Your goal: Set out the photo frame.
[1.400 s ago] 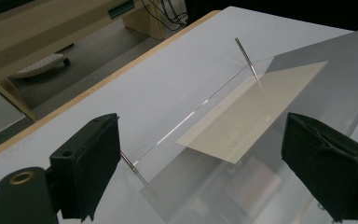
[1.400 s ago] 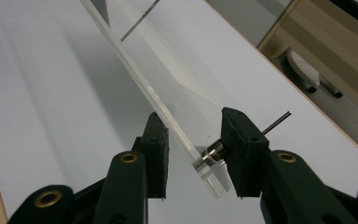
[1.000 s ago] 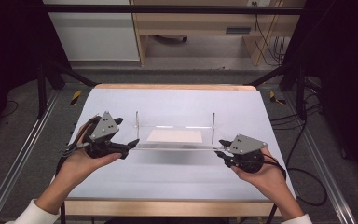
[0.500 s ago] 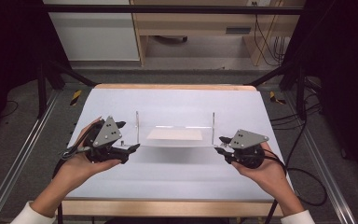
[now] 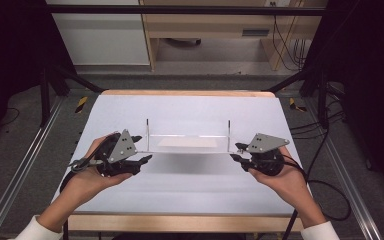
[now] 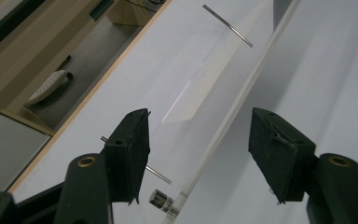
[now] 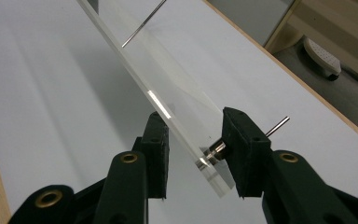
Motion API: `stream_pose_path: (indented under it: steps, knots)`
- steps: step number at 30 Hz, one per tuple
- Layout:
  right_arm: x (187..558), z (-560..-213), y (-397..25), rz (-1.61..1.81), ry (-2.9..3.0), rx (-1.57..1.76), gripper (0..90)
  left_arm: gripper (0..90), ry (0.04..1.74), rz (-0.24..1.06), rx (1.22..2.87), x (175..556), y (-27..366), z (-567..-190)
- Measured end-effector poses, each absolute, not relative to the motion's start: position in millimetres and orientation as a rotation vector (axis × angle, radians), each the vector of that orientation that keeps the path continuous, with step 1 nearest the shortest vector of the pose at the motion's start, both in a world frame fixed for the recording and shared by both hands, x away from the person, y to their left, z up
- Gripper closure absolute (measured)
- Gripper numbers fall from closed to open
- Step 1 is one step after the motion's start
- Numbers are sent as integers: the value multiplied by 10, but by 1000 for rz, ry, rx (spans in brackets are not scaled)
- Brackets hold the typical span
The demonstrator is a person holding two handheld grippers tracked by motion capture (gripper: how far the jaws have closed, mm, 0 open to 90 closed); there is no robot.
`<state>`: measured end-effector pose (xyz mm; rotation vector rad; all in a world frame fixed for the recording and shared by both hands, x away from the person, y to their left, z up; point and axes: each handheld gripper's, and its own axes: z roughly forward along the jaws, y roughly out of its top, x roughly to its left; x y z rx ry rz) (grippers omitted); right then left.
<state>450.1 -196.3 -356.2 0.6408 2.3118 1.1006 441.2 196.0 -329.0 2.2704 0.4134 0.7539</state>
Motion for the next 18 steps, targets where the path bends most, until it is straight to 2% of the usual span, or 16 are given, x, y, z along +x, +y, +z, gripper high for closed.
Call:
stream_pose_path:
  steps: [9, 18]
  knots:
    - [4546, -3520, -1964, 1105, 2324, 659, 626, 464, 388, 787, 2303, 4461, 1943, -3335]
    - [4582, -3490, -1969, 1109, 2331, 665, 625, 584, 386, 799, 2310, 4552, 1976, -3369]
